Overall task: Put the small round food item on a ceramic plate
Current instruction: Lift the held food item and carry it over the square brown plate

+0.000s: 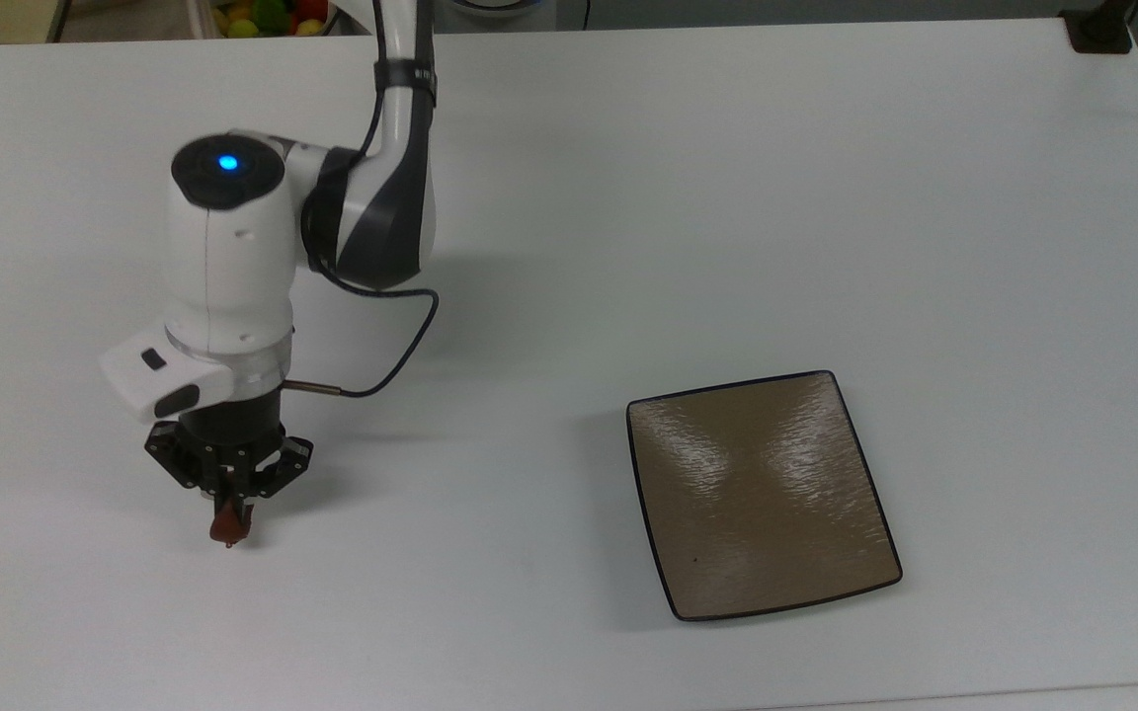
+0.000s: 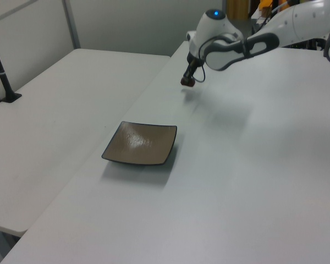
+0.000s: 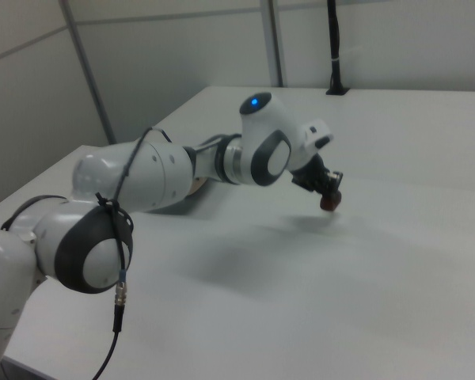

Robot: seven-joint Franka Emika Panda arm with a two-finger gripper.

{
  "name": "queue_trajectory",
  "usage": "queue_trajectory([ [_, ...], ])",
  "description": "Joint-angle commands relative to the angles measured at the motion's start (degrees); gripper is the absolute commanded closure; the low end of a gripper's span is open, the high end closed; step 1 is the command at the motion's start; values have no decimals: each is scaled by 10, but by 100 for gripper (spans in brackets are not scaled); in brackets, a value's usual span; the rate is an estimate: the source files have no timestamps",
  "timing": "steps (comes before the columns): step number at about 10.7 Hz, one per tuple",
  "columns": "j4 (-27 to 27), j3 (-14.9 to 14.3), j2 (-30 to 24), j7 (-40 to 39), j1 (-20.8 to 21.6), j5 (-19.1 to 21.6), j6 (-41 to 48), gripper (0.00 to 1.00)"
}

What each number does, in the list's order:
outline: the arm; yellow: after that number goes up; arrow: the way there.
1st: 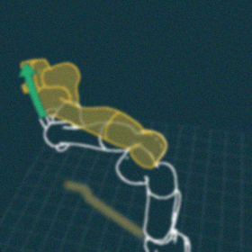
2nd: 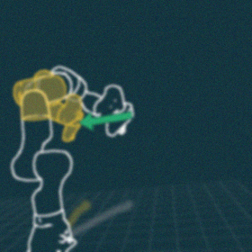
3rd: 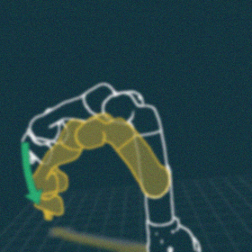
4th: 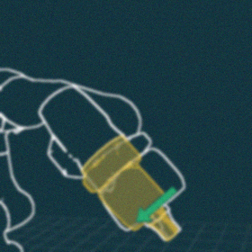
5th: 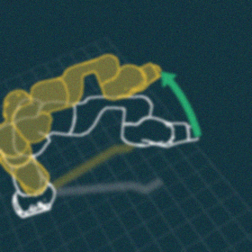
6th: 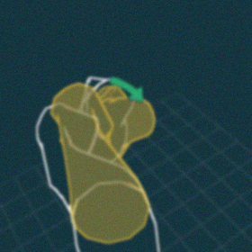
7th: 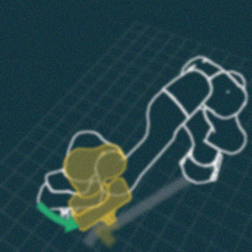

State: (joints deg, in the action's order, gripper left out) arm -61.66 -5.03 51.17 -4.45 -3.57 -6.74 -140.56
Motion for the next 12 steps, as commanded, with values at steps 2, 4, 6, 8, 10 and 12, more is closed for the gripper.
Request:
queue_trajectory([
  [2, -81, 28, -151, 1, 4, -1, 99, 88],
  [4, -118, 48, -217, -4, 6, 7, 172, 88],
  [6, -144, 63, -268, -13, 8, 24, 235, 89],
  [8, -172, 64, -315, -23, 31, 46, 271, 89],
  [10, -199, 63, -340, -23, 47, 53, 276, 89],
  [12, -202, 63, -340, -21, 65, 54, 275, 89],
])
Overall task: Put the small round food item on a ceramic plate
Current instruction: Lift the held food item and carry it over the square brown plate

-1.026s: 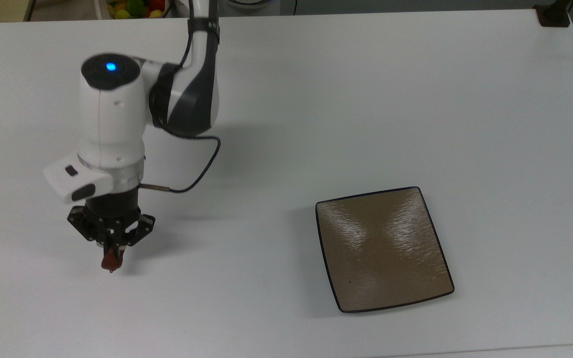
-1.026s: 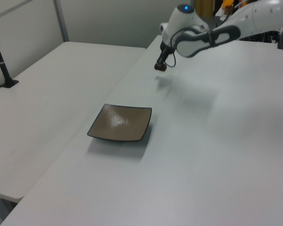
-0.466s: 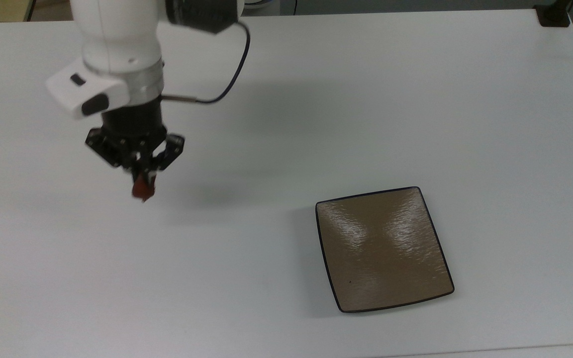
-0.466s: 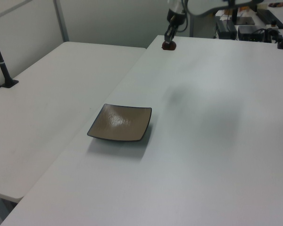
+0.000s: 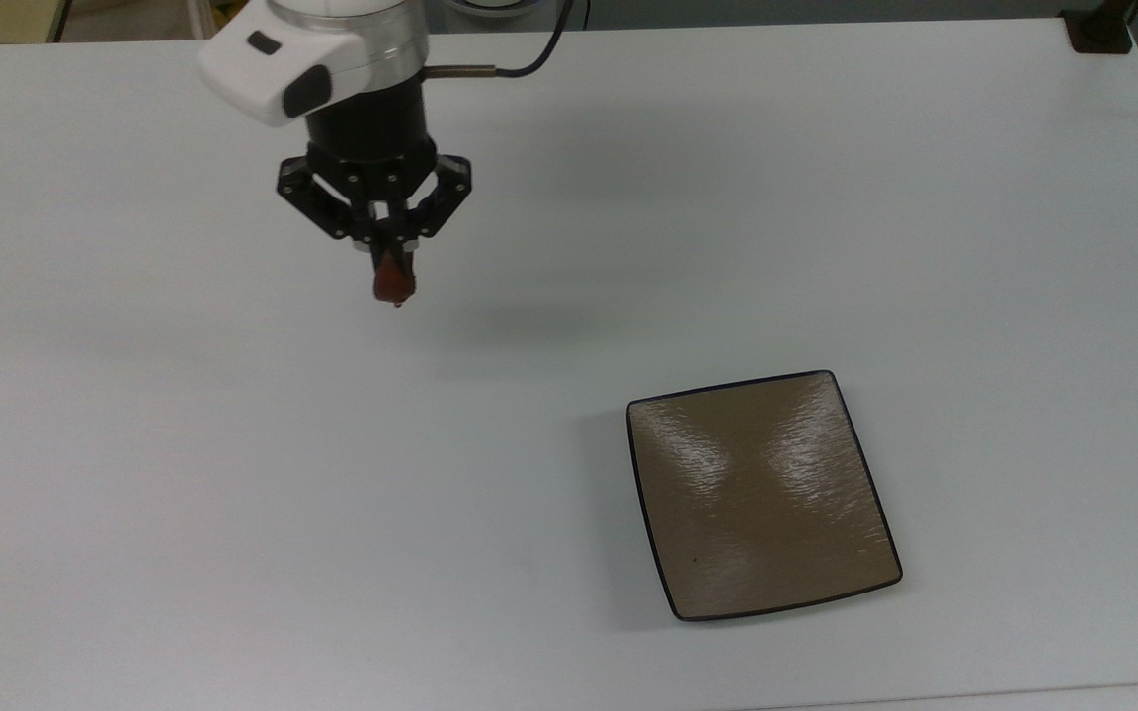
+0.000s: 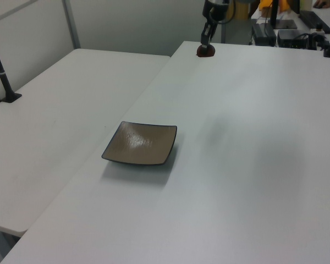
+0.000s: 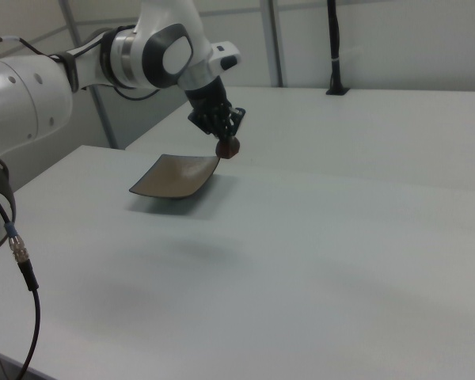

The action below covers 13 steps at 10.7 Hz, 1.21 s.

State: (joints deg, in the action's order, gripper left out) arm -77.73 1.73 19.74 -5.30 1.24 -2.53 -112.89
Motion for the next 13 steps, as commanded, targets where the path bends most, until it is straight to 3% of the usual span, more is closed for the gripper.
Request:
queue_trajectory([
  [1, -43, -5, -23, -10, 26, 13, -2, 89],
  [5, -37, -4, 7, 19, 71, 21, -16, 89],
  [11, -9, -5, 85, 127, 161, 10, -172, 89],
  [13, -1, -11, 110, 152, 190, -11, -219, 89],
])
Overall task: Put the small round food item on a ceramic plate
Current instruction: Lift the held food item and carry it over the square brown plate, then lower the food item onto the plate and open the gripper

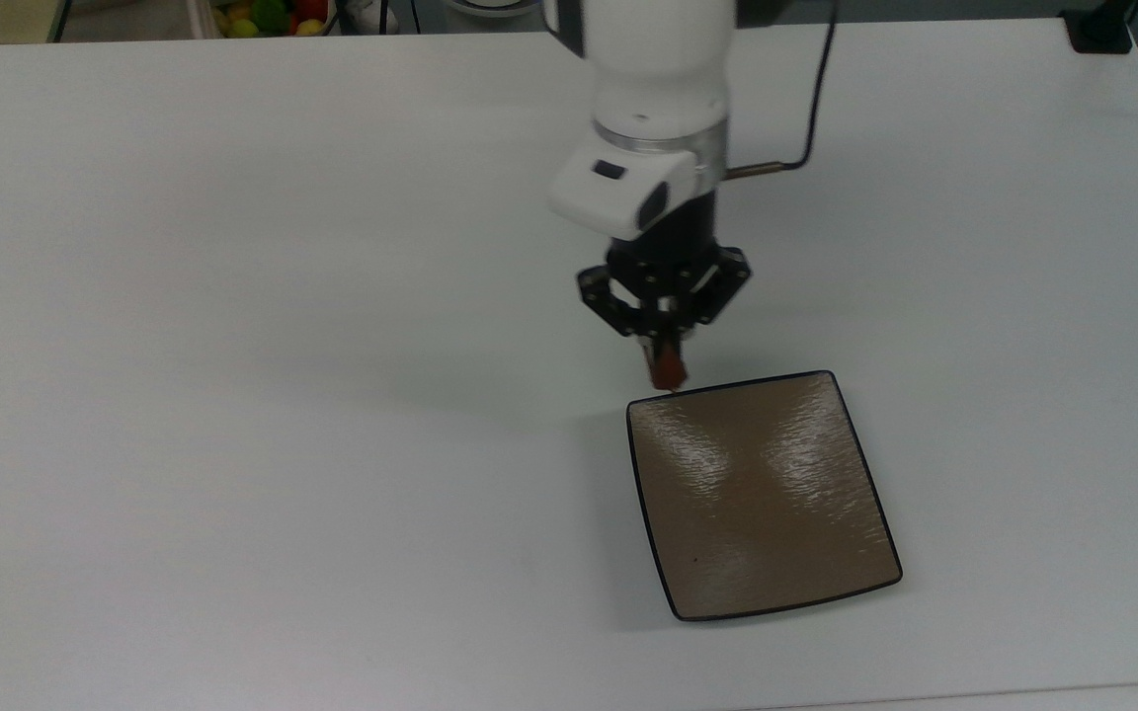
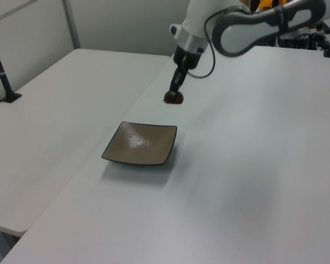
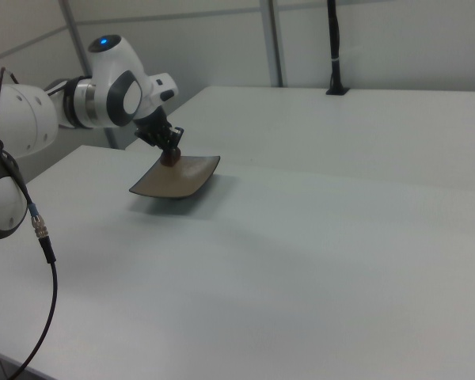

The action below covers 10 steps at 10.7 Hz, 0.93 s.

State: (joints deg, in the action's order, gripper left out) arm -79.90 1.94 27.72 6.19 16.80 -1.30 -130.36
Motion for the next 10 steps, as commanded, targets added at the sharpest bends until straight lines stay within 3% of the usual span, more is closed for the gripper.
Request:
queue_trajectory([
  [1, 35, -14, 51, 61, 45, -44, -68, 89],
  [4, 79, -20, 116, 118, 59, -112, -130, 88],
  [6, 79, -39, 139, 126, 71, -120, -178, 88],
  [10, 80, -42, 176, 125, 73, -122, -222, 84],
])
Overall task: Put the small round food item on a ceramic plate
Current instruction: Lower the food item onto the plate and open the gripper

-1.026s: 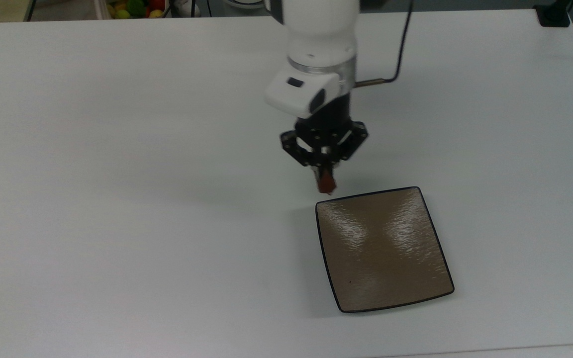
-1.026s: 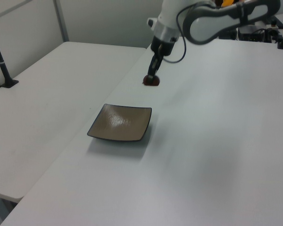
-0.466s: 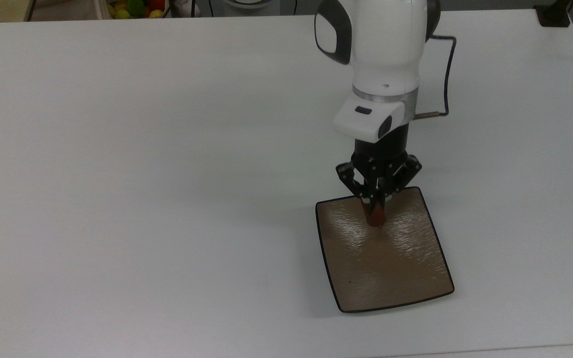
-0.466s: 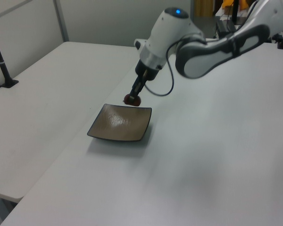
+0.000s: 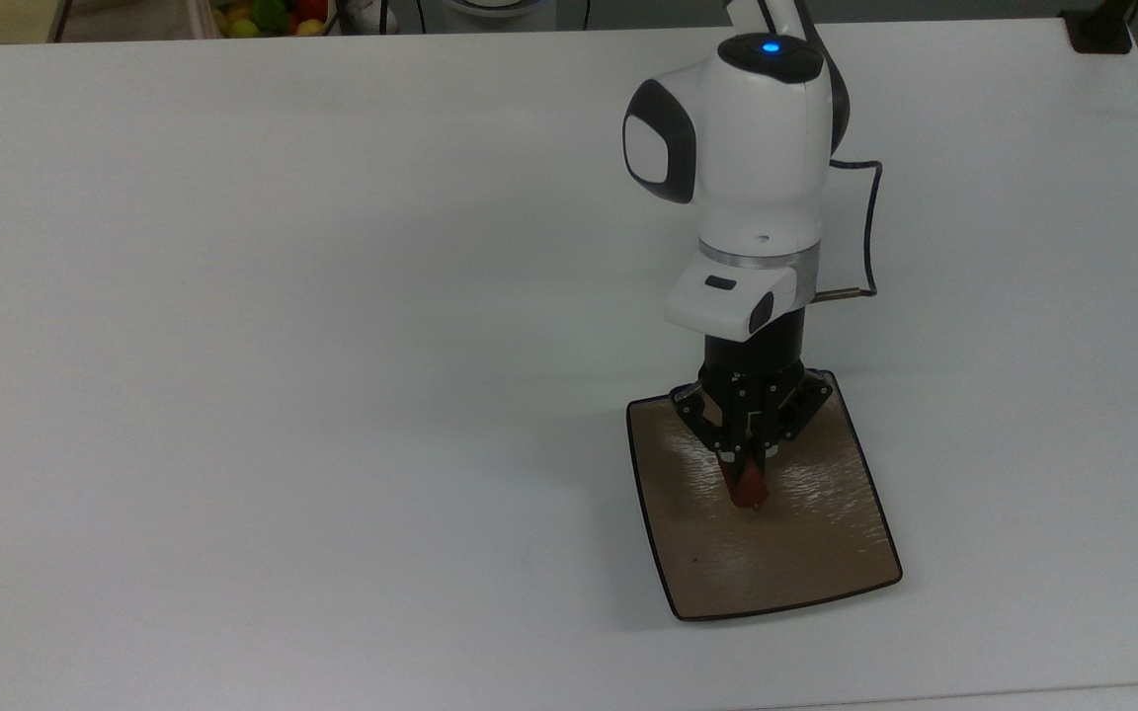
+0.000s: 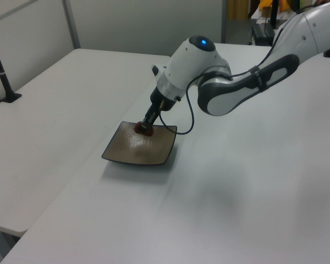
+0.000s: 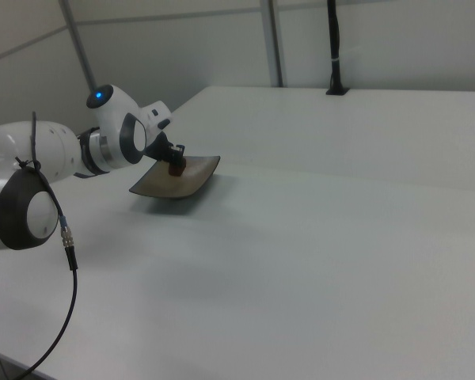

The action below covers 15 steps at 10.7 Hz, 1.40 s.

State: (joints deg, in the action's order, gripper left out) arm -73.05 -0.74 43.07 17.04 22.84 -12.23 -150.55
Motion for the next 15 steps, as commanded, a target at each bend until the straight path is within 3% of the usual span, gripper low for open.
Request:
queue_trajectory([
  [1, 12, -15, 32, 17, 12, -16, -34, 82],
  [8, 22, -15, 66, 18, 12, -16, -70, 75],
  [10, 21, -14, 67, 18, 12, -15, -70, 49],
  [15, 20, -15, 66, 18, 12, -16, -70, 26],
])
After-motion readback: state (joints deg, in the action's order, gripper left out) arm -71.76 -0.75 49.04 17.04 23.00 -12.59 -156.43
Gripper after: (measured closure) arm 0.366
